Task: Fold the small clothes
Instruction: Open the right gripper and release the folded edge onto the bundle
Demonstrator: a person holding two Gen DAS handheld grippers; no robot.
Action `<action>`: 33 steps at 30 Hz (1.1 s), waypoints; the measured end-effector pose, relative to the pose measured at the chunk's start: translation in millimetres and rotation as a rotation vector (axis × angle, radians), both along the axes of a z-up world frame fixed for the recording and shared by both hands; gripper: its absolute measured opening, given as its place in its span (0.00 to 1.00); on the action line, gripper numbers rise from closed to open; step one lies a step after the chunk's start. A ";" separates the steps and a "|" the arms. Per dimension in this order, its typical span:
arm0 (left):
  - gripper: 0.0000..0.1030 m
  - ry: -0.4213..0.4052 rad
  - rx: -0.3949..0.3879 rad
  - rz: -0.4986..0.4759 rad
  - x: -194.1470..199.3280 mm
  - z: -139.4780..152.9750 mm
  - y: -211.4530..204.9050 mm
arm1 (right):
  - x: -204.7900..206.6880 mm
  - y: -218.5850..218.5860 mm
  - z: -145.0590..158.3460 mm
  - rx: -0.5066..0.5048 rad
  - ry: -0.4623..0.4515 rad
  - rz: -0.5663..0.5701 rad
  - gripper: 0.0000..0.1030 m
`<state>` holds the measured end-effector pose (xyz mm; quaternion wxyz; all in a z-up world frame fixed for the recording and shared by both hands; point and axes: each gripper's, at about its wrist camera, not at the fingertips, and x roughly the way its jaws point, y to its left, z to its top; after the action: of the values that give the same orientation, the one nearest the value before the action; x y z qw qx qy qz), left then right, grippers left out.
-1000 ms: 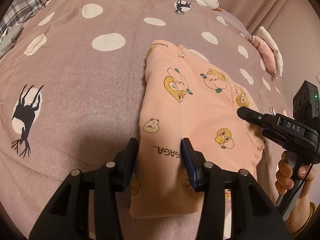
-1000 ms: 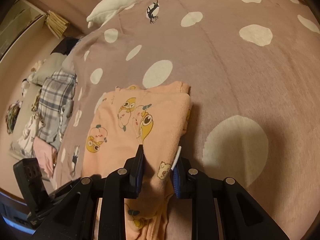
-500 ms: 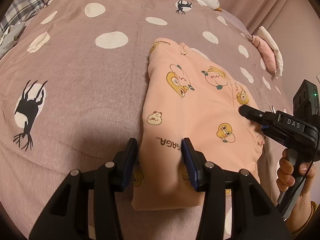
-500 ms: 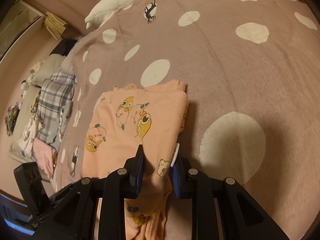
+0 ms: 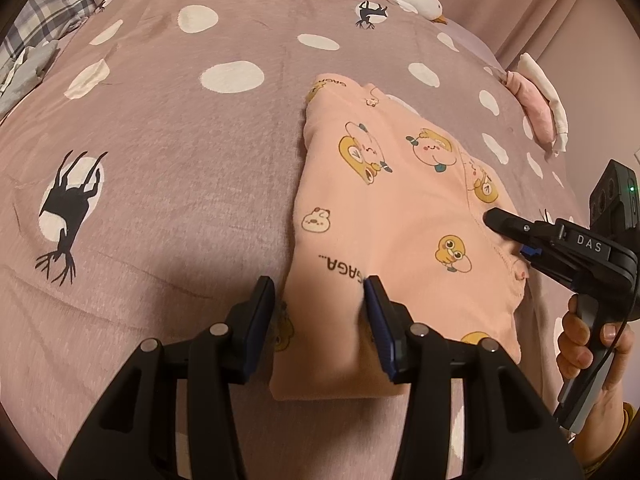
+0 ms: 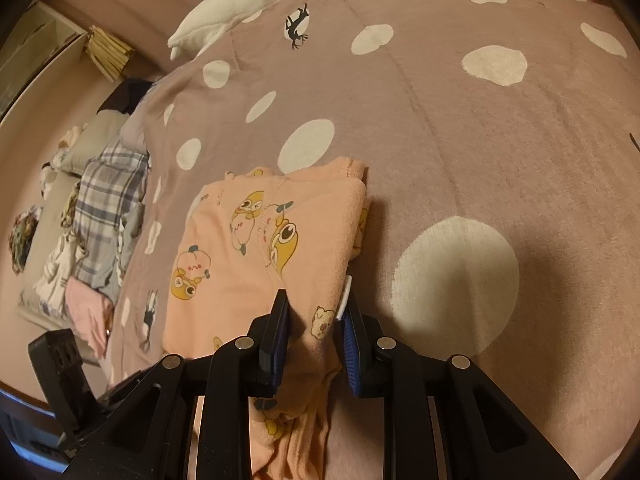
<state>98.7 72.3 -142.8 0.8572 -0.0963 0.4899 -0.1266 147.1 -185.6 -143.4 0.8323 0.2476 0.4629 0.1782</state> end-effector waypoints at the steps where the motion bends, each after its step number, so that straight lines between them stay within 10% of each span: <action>1: 0.46 0.000 0.000 0.001 -0.9 0.0 0.7 | 0.3 0.4 0.4 0.001 0.001 0.000 0.22; 23: 0.41 -0.130 0.014 0.032 -15.2 39.0 8.7 | -25.7 -4.6 39.6 -0.174 -0.175 -0.046 0.22; 33: 0.21 -0.132 -0.031 -0.091 45.0 41.0 -36.2 | 0.0 32.7 44.8 -0.161 -0.211 0.079 0.22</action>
<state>143.6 36.1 -101.8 0.8793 -0.0787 0.4342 -0.1794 147.1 -153.0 -98.6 0.8859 0.1414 0.3948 0.1982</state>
